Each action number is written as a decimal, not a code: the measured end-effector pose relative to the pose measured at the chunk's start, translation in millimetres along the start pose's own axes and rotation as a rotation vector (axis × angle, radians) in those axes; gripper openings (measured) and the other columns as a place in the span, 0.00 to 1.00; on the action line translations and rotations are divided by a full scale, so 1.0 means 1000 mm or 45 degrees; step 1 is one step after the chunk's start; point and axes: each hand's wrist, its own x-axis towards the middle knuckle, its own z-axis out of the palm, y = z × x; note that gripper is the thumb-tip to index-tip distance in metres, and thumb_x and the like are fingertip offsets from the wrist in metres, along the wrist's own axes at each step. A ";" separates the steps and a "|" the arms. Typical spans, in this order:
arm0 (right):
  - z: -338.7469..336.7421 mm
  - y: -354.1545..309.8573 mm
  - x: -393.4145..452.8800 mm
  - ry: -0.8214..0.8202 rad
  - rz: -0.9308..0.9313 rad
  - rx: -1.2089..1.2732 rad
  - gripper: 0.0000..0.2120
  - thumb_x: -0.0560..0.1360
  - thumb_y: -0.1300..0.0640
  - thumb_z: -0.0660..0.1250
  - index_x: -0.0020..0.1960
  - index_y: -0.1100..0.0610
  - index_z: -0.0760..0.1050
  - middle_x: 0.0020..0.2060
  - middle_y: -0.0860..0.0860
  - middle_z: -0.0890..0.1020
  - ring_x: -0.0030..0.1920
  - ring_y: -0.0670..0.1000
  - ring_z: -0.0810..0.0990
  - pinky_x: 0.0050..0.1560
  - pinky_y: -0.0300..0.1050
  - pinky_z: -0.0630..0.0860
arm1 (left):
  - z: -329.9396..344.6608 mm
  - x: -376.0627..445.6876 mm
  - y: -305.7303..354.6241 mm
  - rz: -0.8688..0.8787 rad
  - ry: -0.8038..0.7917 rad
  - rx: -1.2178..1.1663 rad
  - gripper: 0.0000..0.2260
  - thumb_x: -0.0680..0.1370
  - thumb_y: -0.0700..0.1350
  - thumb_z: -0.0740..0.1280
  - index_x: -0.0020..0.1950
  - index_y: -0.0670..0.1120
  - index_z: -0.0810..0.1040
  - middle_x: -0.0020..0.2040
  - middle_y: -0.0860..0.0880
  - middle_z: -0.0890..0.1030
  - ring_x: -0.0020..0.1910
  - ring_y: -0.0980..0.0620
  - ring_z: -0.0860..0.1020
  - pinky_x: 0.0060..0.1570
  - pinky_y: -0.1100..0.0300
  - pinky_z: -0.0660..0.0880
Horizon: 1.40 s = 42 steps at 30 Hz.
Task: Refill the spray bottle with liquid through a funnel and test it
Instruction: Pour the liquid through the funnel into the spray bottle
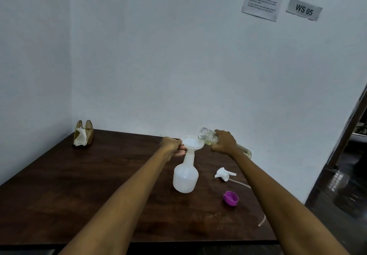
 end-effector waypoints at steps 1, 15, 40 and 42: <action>0.000 -0.001 0.000 -0.008 0.002 -0.001 0.15 0.60 0.56 0.71 0.41 0.56 0.67 0.38 0.50 0.74 0.41 0.53 0.71 0.39 0.42 0.64 | 0.000 0.000 0.000 0.002 0.004 -0.001 0.06 0.79 0.37 0.63 0.50 0.35 0.77 0.35 0.44 0.77 0.30 0.52 0.76 0.23 0.66 0.77; -0.005 -0.007 0.001 -0.011 -0.026 -0.046 0.13 0.63 0.62 0.70 0.38 0.58 0.66 0.35 0.52 0.74 0.39 0.54 0.72 0.37 0.41 0.64 | -0.002 -0.002 0.000 0.023 0.042 0.037 0.07 0.79 0.36 0.63 0.53 0.33 0.77 0.33 0.44 0.77 0.28 0.52 0.76 0.21 0.66 0.76; -0.004 -0.005 -0.006 -0.031 0.001 -0.068 0.14 0.62 0.61 0.71 0.39 0.58 0.66 0.36 0.52 0.75 0.39 0.54 0.72 0.29 0.37 0.59 | 0.002 -0.006 0.000 0.083 0.131 0.136 0.07 0.77 0.35 0.64 0.49 0.31 0.78 0.31 0.44 0.77 0.22 0.53 0.76 0.20 0.66 0.75; -0.004 -0.005 -0.006 -0.028 0.000 -0.069 0.14 0.62 0.61 0.71 0.39 0.58 0.66 0.36 0.52 0.75 0.38 0.55 0.72 0.29 0.37 0.59 | 0.002 -0.006 0.001 0.089 0.142 0.151 0.06 0.77 0.35 0.64 0.48 0.33 0.78 0.31 0.44 0.77 0.17 0.56 0.75 0.20 0.66 0.75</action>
